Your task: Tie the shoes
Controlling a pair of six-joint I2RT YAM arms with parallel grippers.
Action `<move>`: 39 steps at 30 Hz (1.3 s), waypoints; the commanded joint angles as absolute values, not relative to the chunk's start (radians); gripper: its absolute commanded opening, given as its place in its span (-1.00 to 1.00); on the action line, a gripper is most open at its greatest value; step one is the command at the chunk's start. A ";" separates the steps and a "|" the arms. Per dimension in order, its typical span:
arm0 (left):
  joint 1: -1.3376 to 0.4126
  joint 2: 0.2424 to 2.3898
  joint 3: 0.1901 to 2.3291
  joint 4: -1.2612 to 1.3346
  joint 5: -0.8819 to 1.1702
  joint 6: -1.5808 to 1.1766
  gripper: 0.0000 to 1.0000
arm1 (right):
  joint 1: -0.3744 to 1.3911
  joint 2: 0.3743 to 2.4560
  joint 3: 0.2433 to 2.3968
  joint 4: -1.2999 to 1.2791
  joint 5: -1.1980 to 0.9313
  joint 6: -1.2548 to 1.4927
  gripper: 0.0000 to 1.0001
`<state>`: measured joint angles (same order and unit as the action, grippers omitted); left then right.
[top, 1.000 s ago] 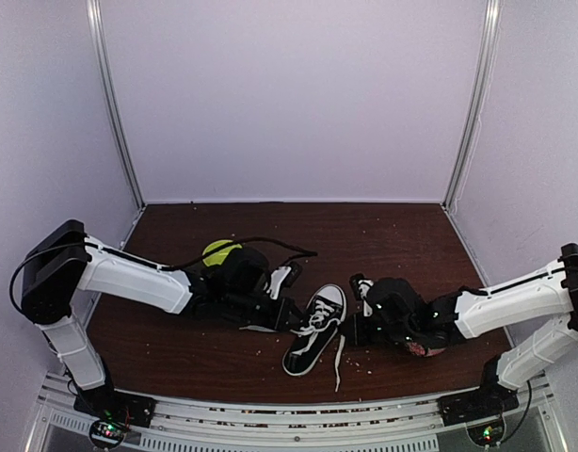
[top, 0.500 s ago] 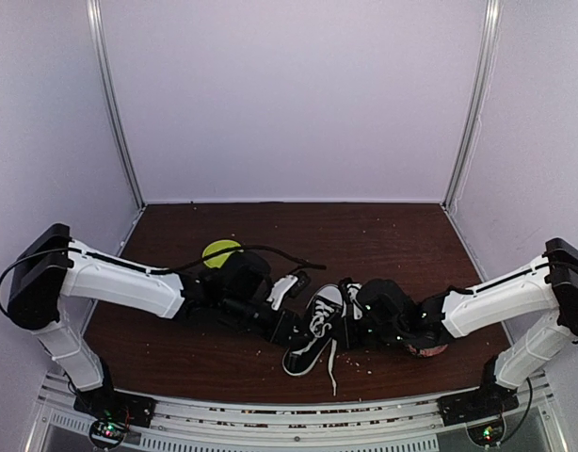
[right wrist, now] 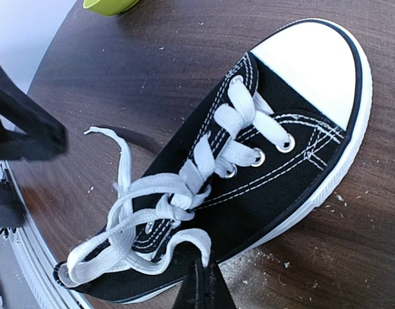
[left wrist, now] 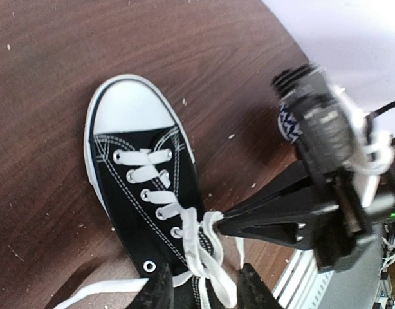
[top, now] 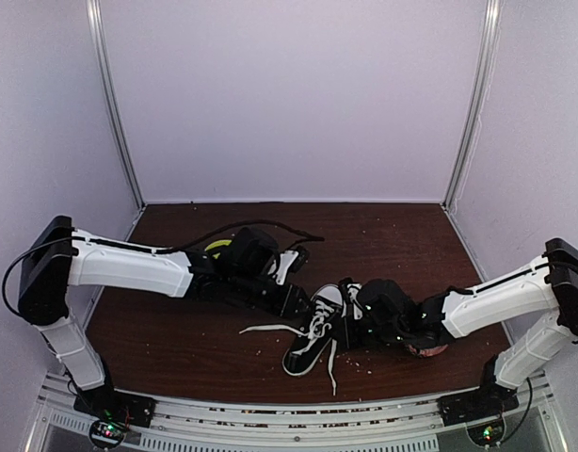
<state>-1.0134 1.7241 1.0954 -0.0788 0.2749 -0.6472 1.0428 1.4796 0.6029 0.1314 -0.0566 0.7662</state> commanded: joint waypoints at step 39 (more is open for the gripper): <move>-1.015 1.867 1.096 0.031 0.357 -0.712 -1.00 | 1.039 1.436 0.638 0.131 -0.039 0.733 -1.00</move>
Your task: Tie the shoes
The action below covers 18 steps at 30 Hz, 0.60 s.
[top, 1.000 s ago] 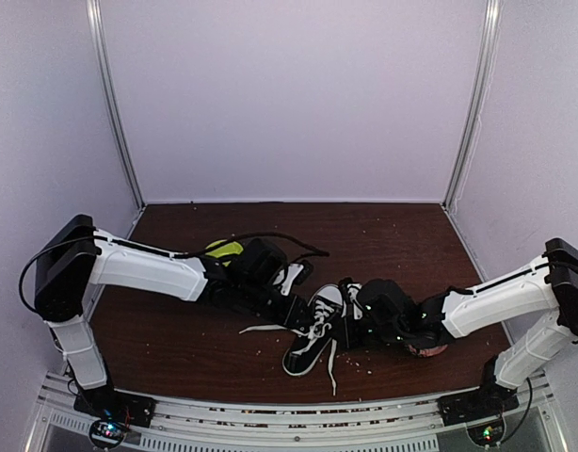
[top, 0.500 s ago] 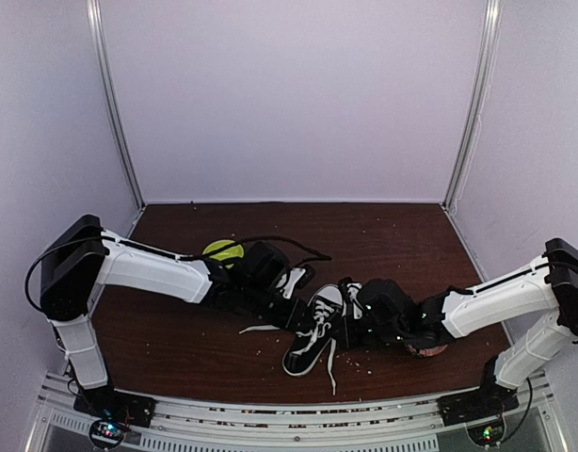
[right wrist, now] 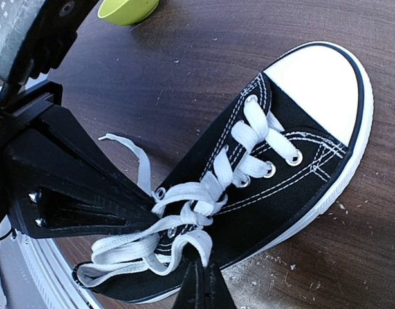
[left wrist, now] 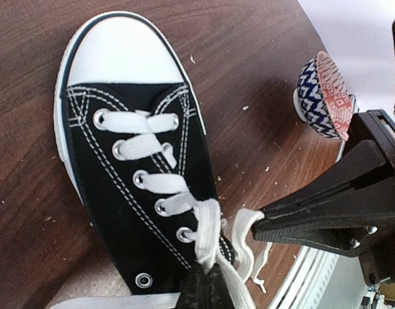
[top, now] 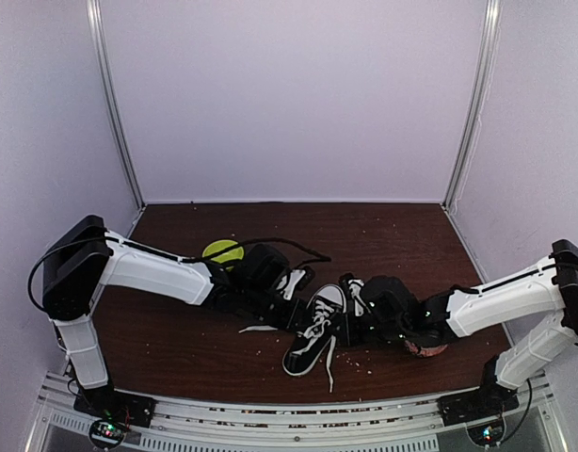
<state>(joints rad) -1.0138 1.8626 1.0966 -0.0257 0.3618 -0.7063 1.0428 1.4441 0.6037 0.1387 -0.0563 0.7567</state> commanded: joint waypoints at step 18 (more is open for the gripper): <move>-1.014 1.835 1.105 0.035 0.264 -0.710 -1.00 | 1.039 1.517 0.706 0.123 -0.060 0.710 -1.00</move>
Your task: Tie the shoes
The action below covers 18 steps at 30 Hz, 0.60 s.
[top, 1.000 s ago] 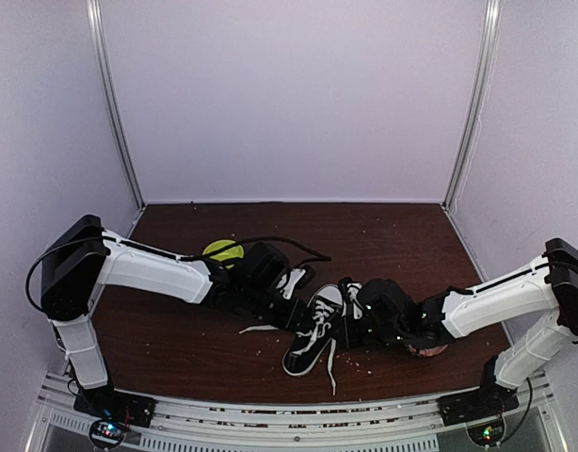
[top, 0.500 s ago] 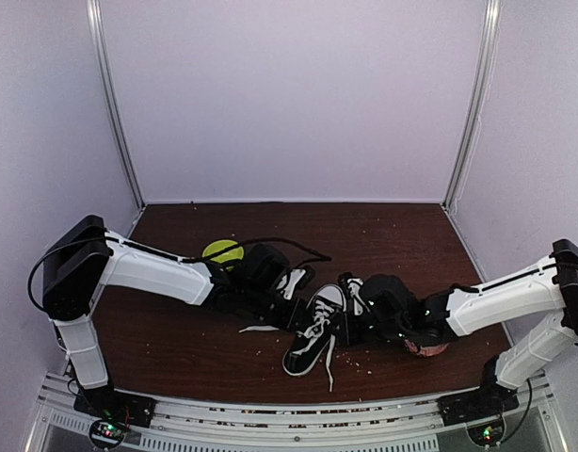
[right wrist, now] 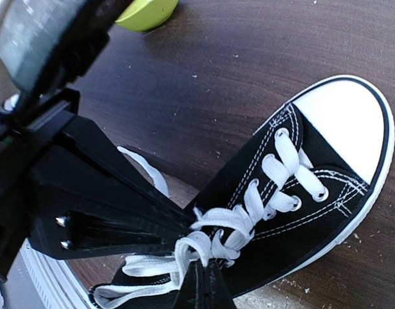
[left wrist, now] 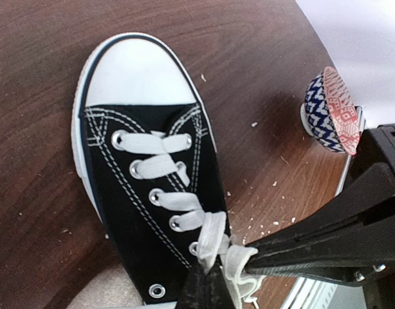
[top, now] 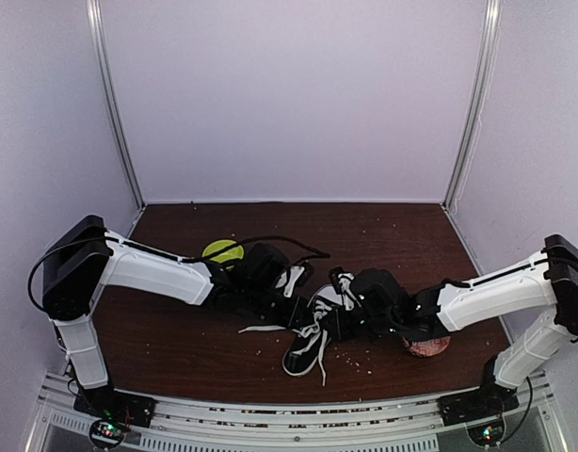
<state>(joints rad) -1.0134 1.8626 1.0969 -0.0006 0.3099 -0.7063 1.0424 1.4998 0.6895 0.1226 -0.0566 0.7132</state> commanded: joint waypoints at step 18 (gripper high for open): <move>-1.014 1.807 1.069 0.084 0.285 -0.692 -1.00 | 1.039 1.599 0.762 0.123 -0.051 0.717 -1.00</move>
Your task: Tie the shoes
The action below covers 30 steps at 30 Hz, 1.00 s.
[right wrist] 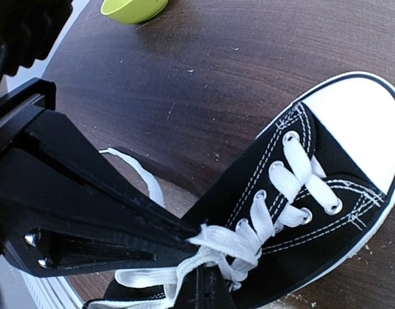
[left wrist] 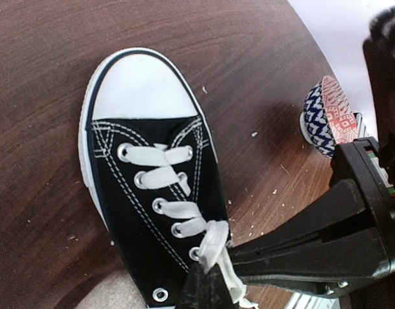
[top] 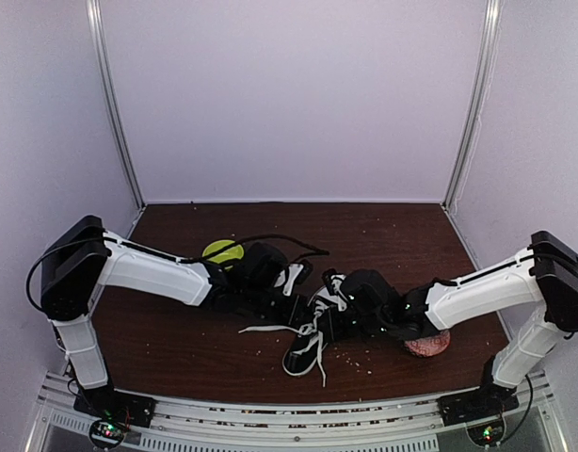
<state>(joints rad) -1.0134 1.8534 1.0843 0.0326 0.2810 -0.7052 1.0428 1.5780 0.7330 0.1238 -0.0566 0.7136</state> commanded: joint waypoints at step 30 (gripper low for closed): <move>-1.029 1.824 1.061 0.021 0.341 -0.623 -1.00 | 1.012 1.612 0.755 0.141 0.001 0.739 -1.00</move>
<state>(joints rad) -1.0233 1.8240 1.0519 0.0498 0.3462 -0.6537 1.0241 1.6070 0.7513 0.1261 -0.0429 0.7364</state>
